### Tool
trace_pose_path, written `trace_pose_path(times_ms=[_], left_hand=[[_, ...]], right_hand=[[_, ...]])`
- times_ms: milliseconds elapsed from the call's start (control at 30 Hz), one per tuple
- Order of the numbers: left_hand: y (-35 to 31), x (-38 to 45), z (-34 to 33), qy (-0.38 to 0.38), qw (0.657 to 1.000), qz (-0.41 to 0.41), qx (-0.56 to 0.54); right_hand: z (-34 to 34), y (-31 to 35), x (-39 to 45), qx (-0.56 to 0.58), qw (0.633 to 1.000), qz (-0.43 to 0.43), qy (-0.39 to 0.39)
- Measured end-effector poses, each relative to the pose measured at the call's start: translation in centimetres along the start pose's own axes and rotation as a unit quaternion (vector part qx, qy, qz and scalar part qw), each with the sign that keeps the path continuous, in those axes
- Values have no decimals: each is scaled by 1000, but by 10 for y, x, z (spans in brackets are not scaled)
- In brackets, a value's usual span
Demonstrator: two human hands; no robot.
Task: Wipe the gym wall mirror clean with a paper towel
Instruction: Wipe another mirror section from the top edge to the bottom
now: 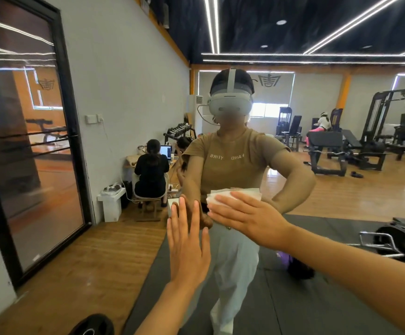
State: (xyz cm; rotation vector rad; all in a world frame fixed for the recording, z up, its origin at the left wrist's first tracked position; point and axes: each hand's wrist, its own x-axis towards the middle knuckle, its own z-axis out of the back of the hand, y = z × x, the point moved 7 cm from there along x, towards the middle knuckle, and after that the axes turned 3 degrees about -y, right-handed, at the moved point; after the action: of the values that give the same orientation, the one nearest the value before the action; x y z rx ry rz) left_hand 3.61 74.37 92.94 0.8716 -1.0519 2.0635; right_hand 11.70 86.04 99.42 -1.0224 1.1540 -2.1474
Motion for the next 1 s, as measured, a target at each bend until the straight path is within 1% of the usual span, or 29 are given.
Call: trace_pose_path(times_ms=[67, 100, 133, 200, 267, 333, 400, 467, 533, 633, 733, 833, 867, 933, 1000], left_hand=[[1, -1, 0, 2, 1000, -2, -1], [1, -1, 0, 5, 1000, -3, -3], [1, -1, 1, 5, 1000, -3, -3], [2, 0, 2, 1, 1000, 0, 1], [3, 0, 2, 3, 1000, 1, 9], [4, 0, 4, 4, 1000, -6, 20], [5, 1, 7, -1, 1000, -10, 28], [4, 2, 8, -5, 999, -8, 32], [0, 2, 6, -11, 999, -12, 34], [-11, 2, 4, -19, 999, -28, 37], [-26, 4, -2, -9, 997, -71, 41], [-43, 1, -8, 16, 983, -159, 88], [-47, 2, -10, 19, 979, -174, 100], [-52, 4, -12, 17, 978, -178, 108], [-57, 6, -11, 11, 979, -173, 105]], right_hand=[[8, -17, 7, -13, 1000, 28, -4], [17, -32, 14, -9, 1000, 14, -22], [27, -54, 23, -3, 999, -20, -46], [52, -109, 41, 6, 989, -117, -92], [77, -165, 52, 1, 965, -225, -136], [96, -206, 55, -1, 931, -321, -176], [100, -215, 54, 8, 907, -368, -203], [92, -201, 47, 33, 900, -378, -214], [79, -172, 35, 60, 906, -364, -206], [58, -111, 9, 76, 929, -311, -188], [28, -44, -29, 72, 958, -249, -122], [-4, 15, -77, 7, 990, -135, -35], [-12, 28, -91, -16, 995, -96, -9], [-17, 38, -110, -44, 998, -39, 27], [-9, 26, -113, -52, 998, -8, 26]])
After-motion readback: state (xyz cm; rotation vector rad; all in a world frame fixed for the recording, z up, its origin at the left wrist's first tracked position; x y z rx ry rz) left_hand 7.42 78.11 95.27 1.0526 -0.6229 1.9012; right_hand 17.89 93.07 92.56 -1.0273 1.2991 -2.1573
